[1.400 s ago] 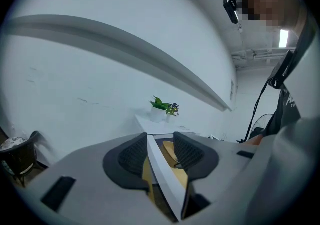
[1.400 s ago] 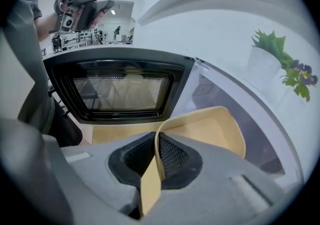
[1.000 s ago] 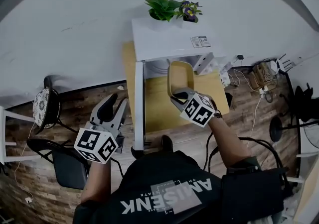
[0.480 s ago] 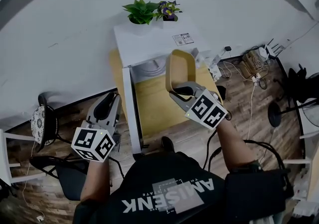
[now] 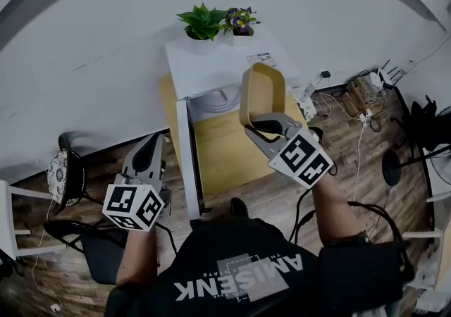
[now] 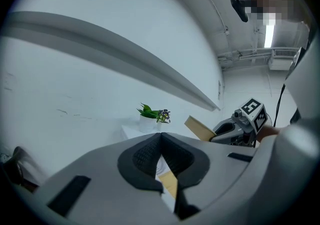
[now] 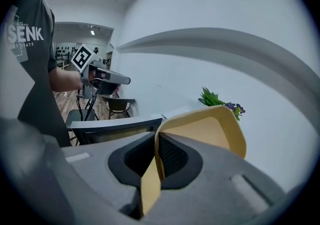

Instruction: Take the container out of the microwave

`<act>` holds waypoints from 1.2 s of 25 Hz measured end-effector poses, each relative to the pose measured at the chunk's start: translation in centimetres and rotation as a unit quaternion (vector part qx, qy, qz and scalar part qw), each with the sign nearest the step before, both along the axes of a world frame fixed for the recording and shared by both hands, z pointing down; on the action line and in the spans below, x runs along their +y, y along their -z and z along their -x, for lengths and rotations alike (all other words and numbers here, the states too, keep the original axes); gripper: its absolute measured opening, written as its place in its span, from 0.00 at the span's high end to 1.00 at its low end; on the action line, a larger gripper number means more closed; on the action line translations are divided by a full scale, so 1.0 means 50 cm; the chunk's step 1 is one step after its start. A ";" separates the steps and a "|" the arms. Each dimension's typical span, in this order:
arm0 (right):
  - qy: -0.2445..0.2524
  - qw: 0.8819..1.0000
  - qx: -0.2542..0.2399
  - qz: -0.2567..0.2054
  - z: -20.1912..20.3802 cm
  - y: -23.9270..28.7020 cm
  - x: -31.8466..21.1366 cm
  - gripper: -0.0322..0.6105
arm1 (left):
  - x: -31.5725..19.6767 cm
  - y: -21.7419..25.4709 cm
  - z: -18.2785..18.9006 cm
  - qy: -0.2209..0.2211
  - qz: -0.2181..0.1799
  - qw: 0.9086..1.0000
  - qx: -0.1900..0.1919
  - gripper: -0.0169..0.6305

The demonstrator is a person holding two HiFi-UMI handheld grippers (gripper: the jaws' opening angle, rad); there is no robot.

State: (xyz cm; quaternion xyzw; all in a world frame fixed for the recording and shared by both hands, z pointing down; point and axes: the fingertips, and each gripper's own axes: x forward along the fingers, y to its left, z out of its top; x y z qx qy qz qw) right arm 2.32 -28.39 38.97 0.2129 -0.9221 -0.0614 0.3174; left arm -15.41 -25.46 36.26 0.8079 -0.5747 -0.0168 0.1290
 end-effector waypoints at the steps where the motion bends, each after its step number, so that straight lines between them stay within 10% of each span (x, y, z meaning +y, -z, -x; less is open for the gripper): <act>1: 0.002 1.000 -0.002 -0.002 0.000 0.003 0.001 0.91 | 0.001 0.002 0.000 0.002 0.001 1.000 0.005 0.97; 30: 0.030 0.999 -0.011 -0.009 0.002 0.020 -0.006 0.92 | 0.004 -0.003 -0.020 0.013 0.023 1.000 -0.008 0.97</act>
